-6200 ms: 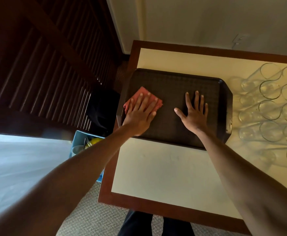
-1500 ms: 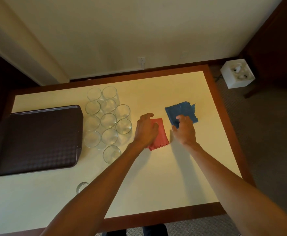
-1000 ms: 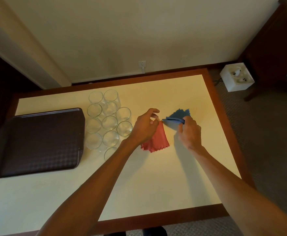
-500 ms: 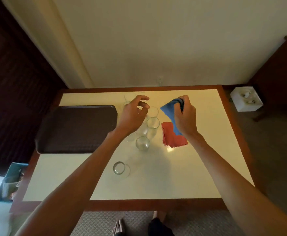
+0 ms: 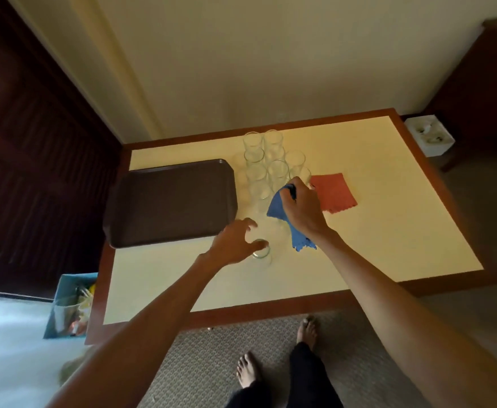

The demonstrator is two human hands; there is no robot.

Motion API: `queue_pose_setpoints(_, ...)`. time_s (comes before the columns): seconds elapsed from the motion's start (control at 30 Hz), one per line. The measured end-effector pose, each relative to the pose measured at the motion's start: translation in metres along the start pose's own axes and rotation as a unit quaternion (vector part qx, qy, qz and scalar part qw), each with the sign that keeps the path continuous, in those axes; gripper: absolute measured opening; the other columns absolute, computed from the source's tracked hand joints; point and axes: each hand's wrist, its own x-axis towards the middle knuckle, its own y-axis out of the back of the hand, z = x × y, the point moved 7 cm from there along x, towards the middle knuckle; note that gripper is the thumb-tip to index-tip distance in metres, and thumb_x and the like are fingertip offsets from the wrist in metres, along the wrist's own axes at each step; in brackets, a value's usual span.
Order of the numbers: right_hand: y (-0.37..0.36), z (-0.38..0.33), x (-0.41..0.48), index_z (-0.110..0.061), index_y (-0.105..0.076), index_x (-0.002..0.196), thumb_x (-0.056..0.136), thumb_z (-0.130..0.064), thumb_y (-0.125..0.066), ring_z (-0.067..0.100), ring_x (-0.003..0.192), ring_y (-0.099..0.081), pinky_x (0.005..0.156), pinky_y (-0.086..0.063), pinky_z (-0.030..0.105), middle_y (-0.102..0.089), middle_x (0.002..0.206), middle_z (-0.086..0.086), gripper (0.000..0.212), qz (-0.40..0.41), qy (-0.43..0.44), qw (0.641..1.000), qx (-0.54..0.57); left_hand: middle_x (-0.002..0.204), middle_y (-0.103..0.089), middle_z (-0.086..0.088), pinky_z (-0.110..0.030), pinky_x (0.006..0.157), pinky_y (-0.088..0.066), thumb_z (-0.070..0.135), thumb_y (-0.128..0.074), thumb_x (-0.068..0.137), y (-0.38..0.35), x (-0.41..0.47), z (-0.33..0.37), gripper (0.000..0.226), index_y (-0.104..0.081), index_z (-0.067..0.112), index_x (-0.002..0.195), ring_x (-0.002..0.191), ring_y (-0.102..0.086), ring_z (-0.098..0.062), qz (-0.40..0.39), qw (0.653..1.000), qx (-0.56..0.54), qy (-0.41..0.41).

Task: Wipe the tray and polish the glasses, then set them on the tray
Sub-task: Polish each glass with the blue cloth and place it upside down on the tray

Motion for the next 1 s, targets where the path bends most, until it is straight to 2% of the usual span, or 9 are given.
queue_pose_setpoints(0.1, -0.016, 0.010, -0.020, -0.020, -0.044, 0.079, 0.101, -0.021, -0.047, 0.005, 0.044, -0.039, 0.045, -0.027, 0.020, -0.042, 0.057, -0.006, 0.022, -0.018, -0.033, 0.999, 0.000, 0.149, -0.050, -0.002, -0.048, 0.106, -0.048, 0.067, -0.081, 0.075, -0.024, -0.004, -0.006, 0.090, -0.046, 0.028, 0.147, 0.135, -0.051, -0.026, -0.037, 0.998, 0.049, -0.001)
queue_pose_setpoints(0.17, -0.021, 0.018, -0.029, -0.018, -0.046, 0.082, 0.100, -0.022, -0.047, 0.005, 0.047, -0.041, 0.047, -0.029, 0.020, -0.045, 0.059, -0.004, 0.019, -0.020, -0.047, 0.999, -0.001, 0.154, -0.044, -0.001, -0.048, 0.107, -0.046, 0.062, -0.085, 0.074, -0.035, -0.005, -0.007, 0.095, -0.041, 0.029, 0.152, 0.139, -0.046, -0.027, -0.044, 0.997, 0.064, -0.004)
queue_pose_setpoints(0.23, -0.023, 0.022, -0.033, -0.016, -0.047, 0.082, 0.100, -0.021, -0.048, 0.005, 0.049, -0.042, 0.049, -0.031, 0.019, -0.045, 0.061, -0.004, 0.018, -0.020, -0.055, 0.998, 0.001, 0.153, -0.045, -0.001, -0.045, 0.105, -0.045, 0.054, -0.085, 0.079, -0.044, -0.004, -0.006, 0.090, -0.039, 0.029, 0.152, 0.138, -0.047, -0.026, -0.041, 0.996, 0.079, -0.006)
queue_pose_setpoints(0.37, -0.025, 0.021, -0.029, -0.014, -0.047, 0.081, 0.100, -0.017, -0.048, 0.004, 0.050, -0.042, 0.050, -0.031, 0.018, -0.045, 0.061, -0.003, 0.019, -0.028, -0.059, 0.998, 0.001, 0.141, -0.056, 0.002, -0.039, 0.097, -0.047, 0.044, -0.083, 0.086, -0.048, 0.000, -0.004, 0.067, -0.050, 0.028, 0.142, 0.126, -0.058, -0.025, -0.009, 0.996, 0.084, -0.012)
queue_pose_setpoints(0.5, -0.030, 0.009, -0.012, -0.008, -0.050, 0.084, 0.099, -0.018, -0.048, 0.005, 0.050, -0.040, 0.049, -0.031, 0.018, -0.046, 0.062, -0.001, 0.019, -0.051, -0.055, 0.997, 0.005, 0.135, -0.062, 0.004, -0.037, 0.094, -0.044, 0.045, -0.083, 0.085, -0.034, 0.000, -0.007, 0.061, -0.056, 0.029, 0.137, 0.121, -0.059, -0.024, -0.009, 0.996, 0.088, -0.014)
queue_pose_setpoints(0.63, -0.045, -0.015, 0.005, -0.006, -0.050, 0.083, 0.098, -0.017, -0.049, 0.005, 0.052, -0.038, 0.050, -0.030, 0.019, -0.046, 0.064, 0.000, 0.019, -0.076, -0.027, 0.997, 0.016, 0.127, -0.068, 0.004, -0.036, 0.093, -0.047, 0.052, -0.085, 0.079, 0.008, -0.008, -0.030, 0.061, -0.062, 0.031, 0.131, 0.117, -0.062, -0.022, 0.029, 0.998, 0.049, 0.017)
queue_pose_setpoints(0.8, -0.089, -0.058, 0.033, -0.007, -0.053, 0.085, 0.099, -0.016, -0.051, 0.005, 0.057, -0.045, 0.053, -0.034, 0.017, -0.053, 0.068, 0.001, 0.017, -0.101, 0.014, 0.995, 0.015, 0.119, -0.071, 0.008, -0.041, 0.093, -0.056, 0.062, -0.087, 0.071, 0.085, -0.026, -0.080, 0.060, -0.065, 0.040, 0.123, 0.110, -0.067, -0.021, 0.084, 0.993, 0.035, 0.079)
queue_pose_setpoints(0.93, -0.136, -0.095, 0.065, -0.009, -0.053, 0.086, 0.099, -0.016, -0.052, 0.007, 0.058, -0.047, 0.052, -0.035, 0.015, -0.053, 0.070, 0.001, 0.015, -0.125, 0.037, 0.991, 0.006, 0.118, -0.072, 0.003, -0.035, 0.092, -0.056, 0.036, -0.085, 0.084, 0.145, -0.031, -0.129, 0.050, -0.067, 0.028, 0.129, 0.109, -0.069, -0.020, 0.121, 0.985, 0.015, 0.124)
queue_pose_setpoints(1.0, -0.162, -0.110, 0.084, -0.011, -0.056, 0.087, 0.098, -0.020, -0.052, 0.011, 0.063, -0.050, 0.057, -0.036, 0.021, -0.057, 0.074, 0.003, 0.015, -0.129, 0.042, 0.991, -0.010, 0.115, -0.072, 0.001, -0.032, 0.086, -0.055, 0.031, -0.085, 0.085, 0.173, -0.027, -0.154, 0.048, -0.067, 0.024, 0.128, 0.106, -0.070, -0.020, 0.152, 0.979, 0.006, 0.138)
